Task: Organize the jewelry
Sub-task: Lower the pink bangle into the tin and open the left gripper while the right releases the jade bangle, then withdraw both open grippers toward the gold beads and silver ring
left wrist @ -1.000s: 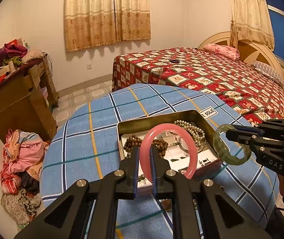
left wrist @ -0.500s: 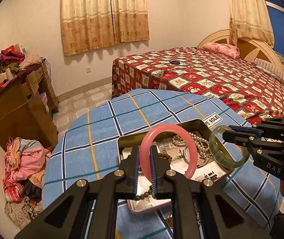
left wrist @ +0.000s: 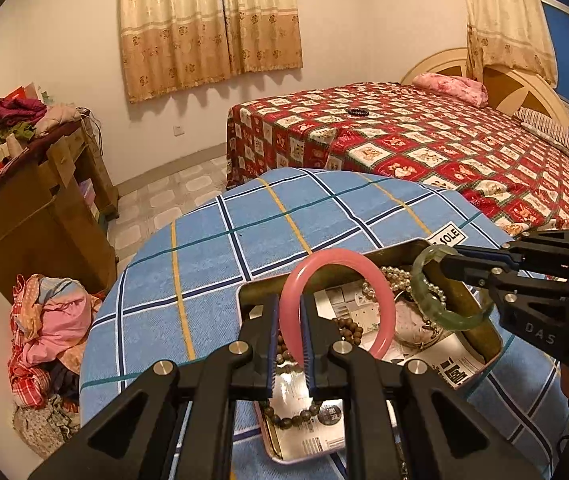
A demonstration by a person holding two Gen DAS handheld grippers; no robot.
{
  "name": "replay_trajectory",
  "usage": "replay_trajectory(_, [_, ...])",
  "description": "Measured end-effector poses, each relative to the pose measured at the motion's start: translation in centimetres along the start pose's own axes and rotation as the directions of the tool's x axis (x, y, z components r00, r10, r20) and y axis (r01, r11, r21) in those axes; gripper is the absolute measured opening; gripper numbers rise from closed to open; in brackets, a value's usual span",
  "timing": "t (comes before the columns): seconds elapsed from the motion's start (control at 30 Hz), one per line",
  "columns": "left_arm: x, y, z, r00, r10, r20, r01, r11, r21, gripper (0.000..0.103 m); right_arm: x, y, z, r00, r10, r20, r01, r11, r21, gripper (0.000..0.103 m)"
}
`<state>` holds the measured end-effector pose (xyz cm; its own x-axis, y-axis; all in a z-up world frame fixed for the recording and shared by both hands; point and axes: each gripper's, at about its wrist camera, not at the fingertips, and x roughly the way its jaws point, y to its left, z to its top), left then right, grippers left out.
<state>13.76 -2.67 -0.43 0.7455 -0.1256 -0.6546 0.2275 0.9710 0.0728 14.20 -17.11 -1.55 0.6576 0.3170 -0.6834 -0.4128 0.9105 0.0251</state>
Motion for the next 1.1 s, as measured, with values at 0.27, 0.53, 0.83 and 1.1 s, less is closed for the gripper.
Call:
replay_trajectory(0.27, [1.6,0.0,0.0,0.999,0.011,-0.031,-0.011,1.000,0.003,0.010,1.5,-0.1,-0.1,1.000,-0.005,-0.026,0.005,1.000,0.000,0.010])
replay_trajectory(0.53, [2.2,0.0,-0.3,0.999,-0.009,-0.038,0.009,1.000,-0.007,0.011,2.4,-0.6,-0.6,0.999,-0.010,-0.046,0.011,1.000,0.019,0.010])
replay_trajectory(0.83, [1.5,0.2,0.0,1.000,0.027,-0.010,-0.028,1.000,-0.015,0.094,2.0,-0.9,-0.8,1.000,0.003,-0.022,-0.002,0.999,0.051,0.037])
replay_trajectory(1.1, [0.5,0.5,0.0,0.999,0.038,0.013,-0.038,0.999,-0.033,0.095,1.0,-1.1,-1.2,1.000,-0.017,0.004,0.017,0.997,0.069,0.053])
